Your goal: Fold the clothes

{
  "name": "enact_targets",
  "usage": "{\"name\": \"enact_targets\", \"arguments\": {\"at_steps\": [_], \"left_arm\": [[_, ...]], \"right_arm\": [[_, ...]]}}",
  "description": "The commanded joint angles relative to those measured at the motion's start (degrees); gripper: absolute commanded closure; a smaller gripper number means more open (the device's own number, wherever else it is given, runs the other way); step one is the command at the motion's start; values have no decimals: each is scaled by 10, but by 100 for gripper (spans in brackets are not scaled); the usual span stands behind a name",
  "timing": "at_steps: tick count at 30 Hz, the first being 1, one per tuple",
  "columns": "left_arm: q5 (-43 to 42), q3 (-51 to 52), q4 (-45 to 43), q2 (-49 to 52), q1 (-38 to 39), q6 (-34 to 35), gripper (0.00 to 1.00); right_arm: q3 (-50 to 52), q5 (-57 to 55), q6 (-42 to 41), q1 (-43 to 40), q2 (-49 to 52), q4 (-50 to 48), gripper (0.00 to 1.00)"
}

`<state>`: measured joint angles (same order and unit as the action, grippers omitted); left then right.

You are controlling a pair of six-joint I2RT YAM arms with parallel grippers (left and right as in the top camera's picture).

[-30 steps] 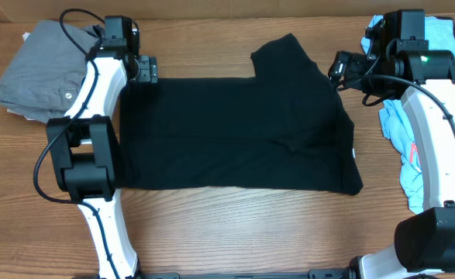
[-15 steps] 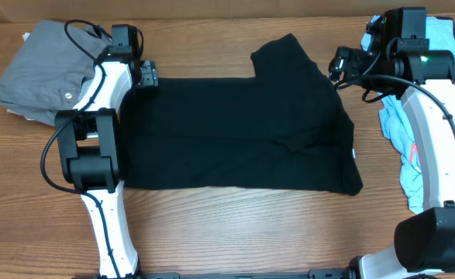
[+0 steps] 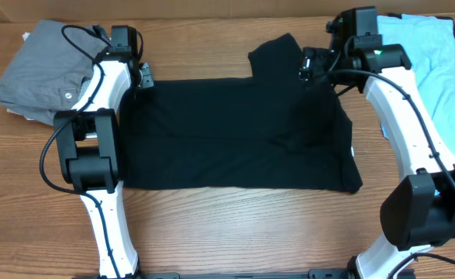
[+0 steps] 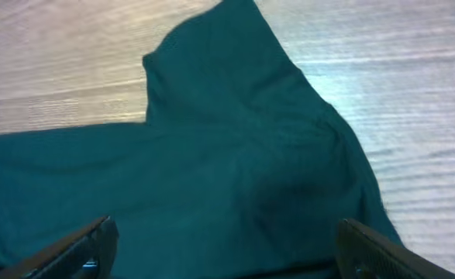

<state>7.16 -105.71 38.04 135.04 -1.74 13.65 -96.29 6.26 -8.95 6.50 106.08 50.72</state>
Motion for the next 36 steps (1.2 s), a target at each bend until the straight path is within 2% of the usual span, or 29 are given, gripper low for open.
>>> {"name": "enact_targets", "arguments": {"at_steps": [1, 9, 18, 23, 25, 27, 29, 36], "left_arm": [[13, -3, 26, 12, -18, 5, 95], [7, -104, 167, 12, -20, 5, 96], [-10, -190, 288, 12, -2, -14, 96], [-11, -193, 327, 12, 9, -14, 96], [-11, -193, 335, 12, 14, -14, 96], [-11, -193, 334, 12, 16, -14, 96], [-11, -193, 333, 12, 16, -14, 96], [-10, -193, 330, 12, 16, -14, 96]], "right_arm": [[-12, 5, 5, 2, -5, -25, 11], [-15, 5, 7, 2, -5, -44, 24], [-101, 2, 48, 2, 8, -15, 27], [-235, 3, 93, 3, 82, 100, 25], [-325, 2, 110, 2, 141, 164, 21], [-373, 3, 114, 2, 179, 183, 21], [-404, 3, 114, 2, 217, 177, 21], [-407, 5, 113, 3, 297, 98, 21]]}}
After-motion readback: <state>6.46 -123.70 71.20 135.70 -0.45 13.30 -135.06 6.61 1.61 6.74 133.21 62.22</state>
